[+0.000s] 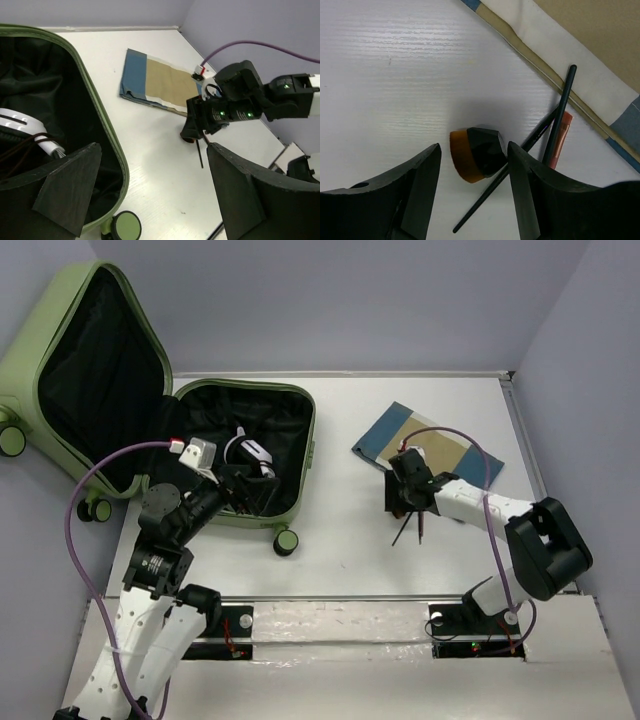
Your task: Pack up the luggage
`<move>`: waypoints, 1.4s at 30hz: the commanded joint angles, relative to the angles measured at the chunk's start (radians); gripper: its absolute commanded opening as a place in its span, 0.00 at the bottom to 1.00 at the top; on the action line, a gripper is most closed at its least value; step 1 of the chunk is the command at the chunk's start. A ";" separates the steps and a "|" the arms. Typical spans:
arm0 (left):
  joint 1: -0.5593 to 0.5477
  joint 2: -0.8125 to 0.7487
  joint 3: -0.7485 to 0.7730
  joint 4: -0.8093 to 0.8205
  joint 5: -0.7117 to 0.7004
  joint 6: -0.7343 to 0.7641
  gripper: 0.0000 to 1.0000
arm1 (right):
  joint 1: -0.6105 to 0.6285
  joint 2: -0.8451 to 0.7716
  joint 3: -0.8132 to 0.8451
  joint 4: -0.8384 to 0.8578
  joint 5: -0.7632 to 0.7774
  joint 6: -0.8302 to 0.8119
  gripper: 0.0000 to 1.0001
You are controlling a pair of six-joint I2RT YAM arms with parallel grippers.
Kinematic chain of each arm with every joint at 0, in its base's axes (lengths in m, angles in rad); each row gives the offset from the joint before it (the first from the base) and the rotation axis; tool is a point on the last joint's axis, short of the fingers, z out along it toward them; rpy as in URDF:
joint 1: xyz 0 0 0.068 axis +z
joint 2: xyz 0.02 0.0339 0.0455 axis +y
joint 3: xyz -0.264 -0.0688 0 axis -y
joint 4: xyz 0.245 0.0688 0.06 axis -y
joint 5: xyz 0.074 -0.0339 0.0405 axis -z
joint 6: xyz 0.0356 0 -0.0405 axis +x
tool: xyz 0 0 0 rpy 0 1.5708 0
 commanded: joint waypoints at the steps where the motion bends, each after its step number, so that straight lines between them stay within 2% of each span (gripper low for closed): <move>1: -0.005 0.006 -0.021 0.068 0.142 -0.010 0.99 | -0.012 0.036 0.047 0.021 -0.025 -0.008 0.59; 6: -0.012 -0.013 -0.046 0.070 0.201 -0.015 0.99 | -0.012 0.047 0.050 0.021 -0.031 -0.009 0.46; 7: -0.020 -0.016 -0.049 0.070 0.207 -0.016 0.99 | -0.012 0.045 0.051 0.023 -0.028 -0.012 0.40; 9: -0.026 -0.019 -0.050 0.070 0.207 -0.015 0.99 | -0.012 0.033 0.054 0.024 -0.028 -0.015 0.35; 13: -0.035 -0.024 -0.043 0.067 0.218 -0.002 0.99 | 0.019 -0.085 0.062 0.063 -0.069 -0.037 0.33; 16: -0.035 -0.048 -0.027 0.050 0.173 0.013 0.99 | 0.074 -0.140 0.137 0.113 -0.150 -0.046 0.33; 18: -0.035 -0.068 -0.030 0.045 0.143 0.011 0.99 | 0.125 -0.098 0.241 0.161 -0.196 -0.046 0.33; 19: -0.034 -0.071 -0.029 0.039 0.118 0.011 0.99 | 0.139 -0.066 0.282 0.205 -0.239 -0.046 0.33; 20: -0.029 -0.074 -0.026 0.030 0.107 0.011 0.99 | 0.154 -0.024 0.406 0.213 -0.265 -0.042 0.33; 22: -0.026 -0.086 -0.026 0.022 0.075 0.013 0.99 | 0.209 0.129 0.557 0.234 -0.314 -0.048 0.33; 23: -0.025 -0.088 -0.024 0.019 0.064 0.015 0.99 | 0.225 0.184 0.632 0.242 -0.318 -0.058 0.34; 24: -0.023 -0.089 -0.024 0.016 0.058 0.015 0.99 | 0.234 0.297 0.795 0.242 -0.316 -0.060 0.49; 25: -0.023 -0.089 -0.026 0.015 0.053 0.013 0.99 | 0.234 0.352 0.876 0.218 -0.305 -0.058 0.60; 27: -0.023 -0.091 -0.027 0.015 0.052 0.013 0.99 | 0.234 0.439 1.006 0.187 -0.217 -0.049 0.74; 28: -0.023 -0.093 -0.030 0.013 0.050 0.011 0.99 | 0.234 0.484 1.069 0.176 -0.203 -0.052 0.84; 29: -0.023 -0.094 -0.030 0.013 0.050 0.011 0.99 | 0.225 0.495 1.080 0.170 -0.201 -0.045 0.85; 33: -0.023 -0.097 -0.029 0.012 0.053 0.011 0.99 | 0.225 0.408 0.929 0.181 -0.183 -0.040 0.83; 36: -0.028 -0.099 -0.030 0.013 0.050 0.013 0.99 | 0.225 0.247 0.678 0.190 -0.062 -0.034 0.68; 37: -0.031 -0.097 -0.029 0.013 0.046 0.011 0.99 | 0.214 0.201 0.607 0.189 0.007 -0.026 0.58; 38: -0.035 -0.099 -0.027 0.010 0.043 0.011 0.99 | 0.199 0.111 0.462 0.181 0.046 0.001 0.51; 42: -0.051 -0.109 -0.026 0.007 0.026 0.011 0.99 | 0.096 -0.048 0.171 0.045 0.109 0.113 0.49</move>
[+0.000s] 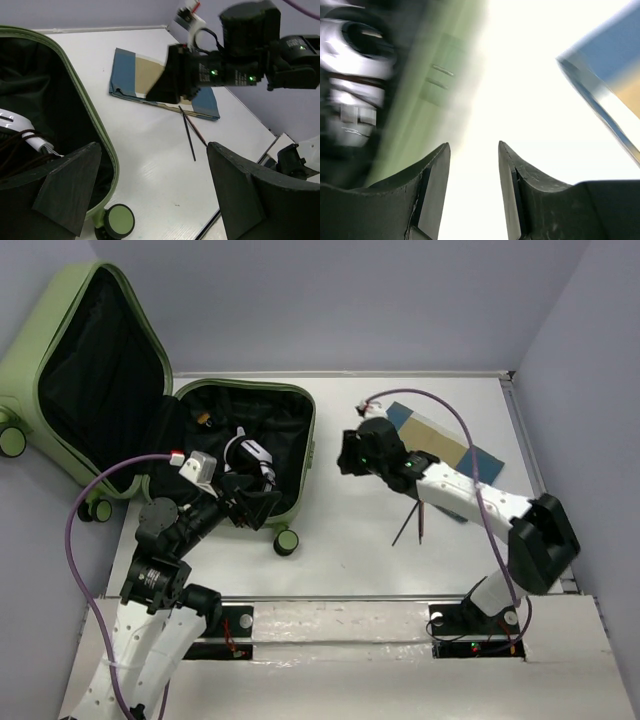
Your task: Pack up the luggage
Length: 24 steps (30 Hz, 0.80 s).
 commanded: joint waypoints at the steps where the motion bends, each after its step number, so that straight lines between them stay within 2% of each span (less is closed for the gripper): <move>1: -0.019 -0.021 0.020 0.026 -0.017 0.012 0.99 | -0.125 -0.211 -0.305 -0.123 0.180 0.135 0.50; 3: -0.030 -0.026 0.024 0.021 -0.027 0.014 0.99 | -0.182 -0.292 -0.426 -0.166 0.194 0.185 0.52; 8: -0.057 -0.032 0.024 0.013 -0.047 0.012 0.99 | -0.215 -0.351 -0.491 -0.232 0.230 0.263 0.45; 14: -0.091 -0.056 0.024 0.007 -0.076 0.014 0.99 | -0.297 -0.276 -0.499 -0.241 0.202 0.247 0.40; 18: -0.103 -0.062 0.024 0.006 -0.083 0.012 0.99 | -0.297 -0.215 -0.477 -0.234 0.200 0.235 0.34; 24: -0.111 -0.073 0.024 0.003 -0.089 0.012 0.99 | -0.297 -0.144 -0.439 -0.235 0.192 0.219 0.30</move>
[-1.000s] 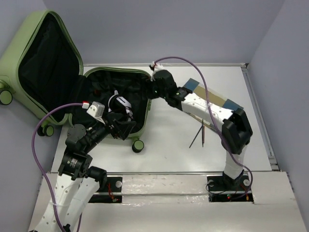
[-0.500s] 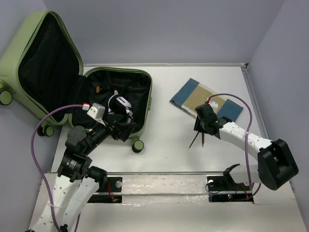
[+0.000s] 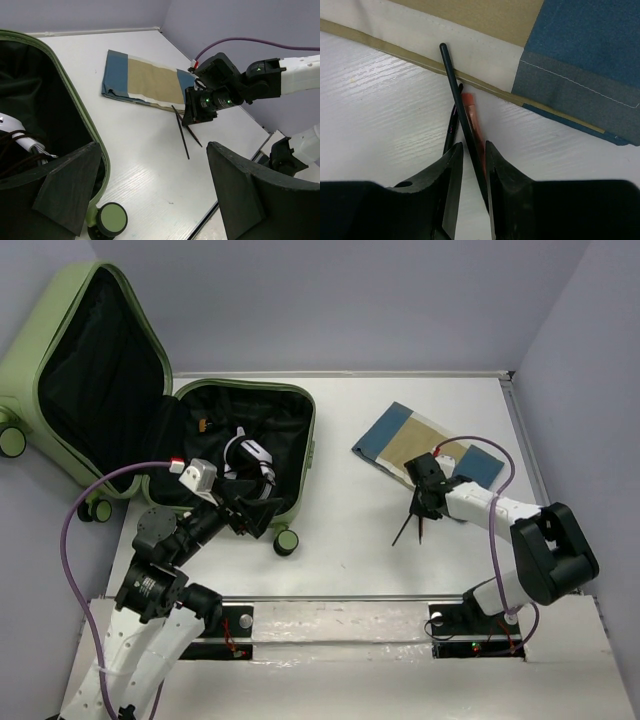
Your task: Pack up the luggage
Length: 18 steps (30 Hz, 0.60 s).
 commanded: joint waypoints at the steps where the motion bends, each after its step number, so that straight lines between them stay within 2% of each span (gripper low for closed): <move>1: -0.008 -0.019 0.025 0.031 -0.008 0.012 0.99 | 0.002 0.031 0.051 0.002 0.011 -0.005 0.28; 3: -0.010 -0.022 0.025 0.031 -0.010 0.012 0.99 | 0.002 0.042 0.051 0.004 0.011 -0.003 0.24; 8: -0.010 -0.021 0.025 0.031 -0.010 0.013 0.99 | 0.002 0.069 0.048 0.010 0.009 0.000 0.22; 11: -0.010 -0.018 0.024 0.031 -0.010 0.012 0.99 | 0.002 0.085 0.052 0.010 0.008 0.001 0.26; 15: -0.010 -0.018 0.025 0.031 -0.010 0.012 0.99 | 0.002 0.067 0.046 0.010 0.005 0.000 0.11; 18: -0.010 -0.016 0.024 0.031 -0.010 0.013 0.99 | 0.002 0.031 0.040 0.009 0.003 -0.005 0.08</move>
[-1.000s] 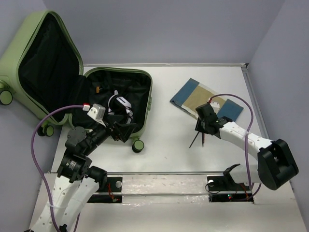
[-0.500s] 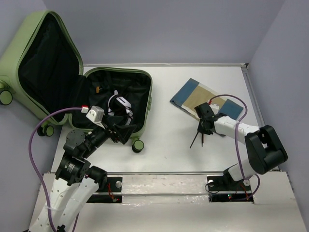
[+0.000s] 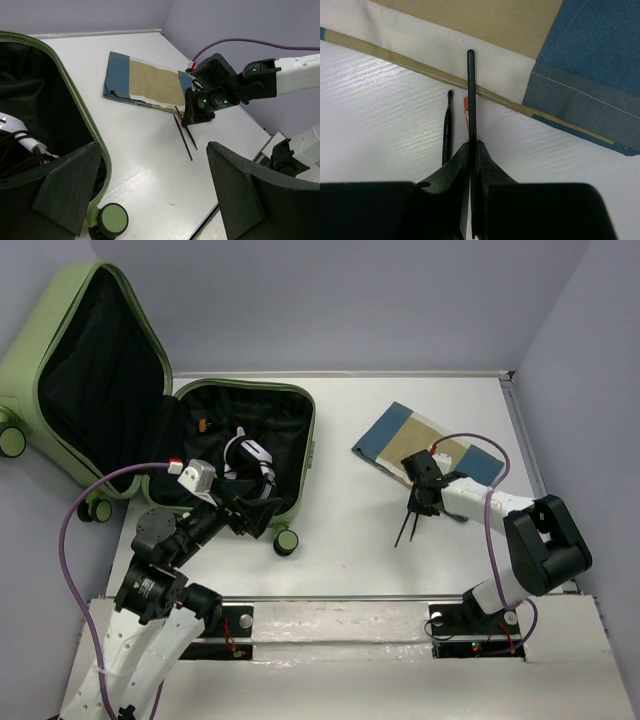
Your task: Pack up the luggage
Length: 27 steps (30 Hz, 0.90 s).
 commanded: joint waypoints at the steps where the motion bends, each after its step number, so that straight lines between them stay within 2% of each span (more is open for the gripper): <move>1: -0.007 -0.009 0.024 0.030 0.002 0.014 0.99 | 0.002 -0.040 0.003 -0.005 -0.003 -0.002 0.07; 12: -0.006 -0.005 0.024 0.031 0.002 0.012 0.99 | 0.002 -0.190 0.023 -0.078 -0.018 -0.057 0.07; 17: 0.001 -0.002 0.025 0.031 0.005 0.012 0.99 | 0.061 -0.267 0.085 -0.032 -0.156 -0.080 0.07; 21: 0.007 0.006 0.024 0.031 0.005 0.011 0.99 | 0.213 -0.162 0.290 0.043 -0.214 -0.077 0.07; 24: 0.008 0.009 0.025 0.031 0.005 0.012 0.99 | 0.255 -0.056 0.421 0.136 -0.282 -0.093 0.07; 25: 0.011 0.009 0.024 0.031 0.005 0.012 0.99 | 0.273 0.034 0.531 0.158 -0.321 -0.097 0.07; 27: 0.014 0.014 0.022 0.031 0.005 0.011 0.99 | 0.292 0.124 0.642 0.184 -0.342 -0.109 0.07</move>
